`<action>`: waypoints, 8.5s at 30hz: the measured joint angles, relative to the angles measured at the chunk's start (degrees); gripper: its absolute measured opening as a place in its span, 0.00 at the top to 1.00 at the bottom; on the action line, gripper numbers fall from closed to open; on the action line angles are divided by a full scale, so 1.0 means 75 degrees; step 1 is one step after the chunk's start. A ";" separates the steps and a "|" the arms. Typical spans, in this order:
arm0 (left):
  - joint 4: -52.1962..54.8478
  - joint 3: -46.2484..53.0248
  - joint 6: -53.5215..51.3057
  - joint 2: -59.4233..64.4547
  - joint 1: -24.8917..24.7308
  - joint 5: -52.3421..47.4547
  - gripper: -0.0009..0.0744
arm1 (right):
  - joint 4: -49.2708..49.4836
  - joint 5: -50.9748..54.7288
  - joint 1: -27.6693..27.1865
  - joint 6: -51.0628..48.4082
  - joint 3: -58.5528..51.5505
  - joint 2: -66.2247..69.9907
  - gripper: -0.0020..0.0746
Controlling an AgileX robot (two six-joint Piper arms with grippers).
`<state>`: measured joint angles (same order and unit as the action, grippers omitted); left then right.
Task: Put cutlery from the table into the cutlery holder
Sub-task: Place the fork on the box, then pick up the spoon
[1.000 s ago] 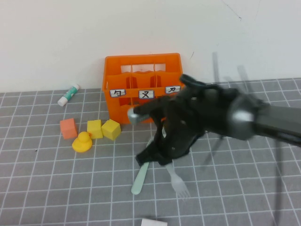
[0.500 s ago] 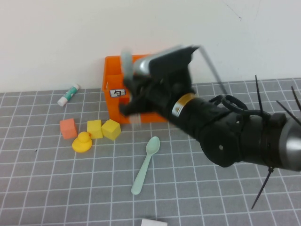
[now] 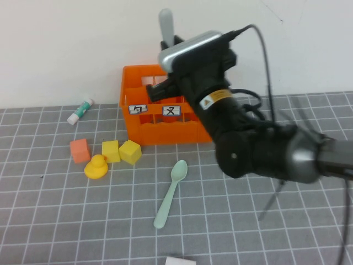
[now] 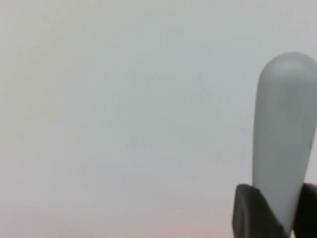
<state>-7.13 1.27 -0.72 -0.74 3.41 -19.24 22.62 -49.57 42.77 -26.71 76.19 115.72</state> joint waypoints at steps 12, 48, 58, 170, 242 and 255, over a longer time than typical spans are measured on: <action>0.0000 0.0000 0.0000 0.0000 0.0000 0.0000 0.99 | -0.0688 0.0571 -0.0414 -0.0053 0.1888 0.1840 0.76; 0.0000 0.0000 0.0000 0.0000 0.0000 0.0000 0.99 | -0.0690 0.1383 0.0597 -0.0029 -0.3403 -0.3532 0.89; 0.0000 0.0000 0.0000 0.0000 0.0000 0.0000 0.99 | -0.2411 0.3662 0.0643 0.0005 -0.5974 -0.7133 0.98; -0.4304 0.0046 0.2438 0.0000 0.0000 0.0646 0.99 | -0.4369 0.9281 -0.5635 0.3975 -1.0346 -1.5530 0.98; 0.1440 -1.1290 0.0323 1.5468 -0.4785 -0.3773 0.37 | -0.4369 0.9281 -0.5635 0.3975 -1.0346 -1.5530 0.98; 0.1111 -1.1476 0.0340 1.6188 -0.4785 -0.2476 0.41 | -0.4369 0.9281 -0.5635 0.3975 -1.0346 -1.5530 0.98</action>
<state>1.20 -84.80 1.83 120.67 -32.48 -37.81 -10.15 20.04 0.51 3.10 -1.40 -0.75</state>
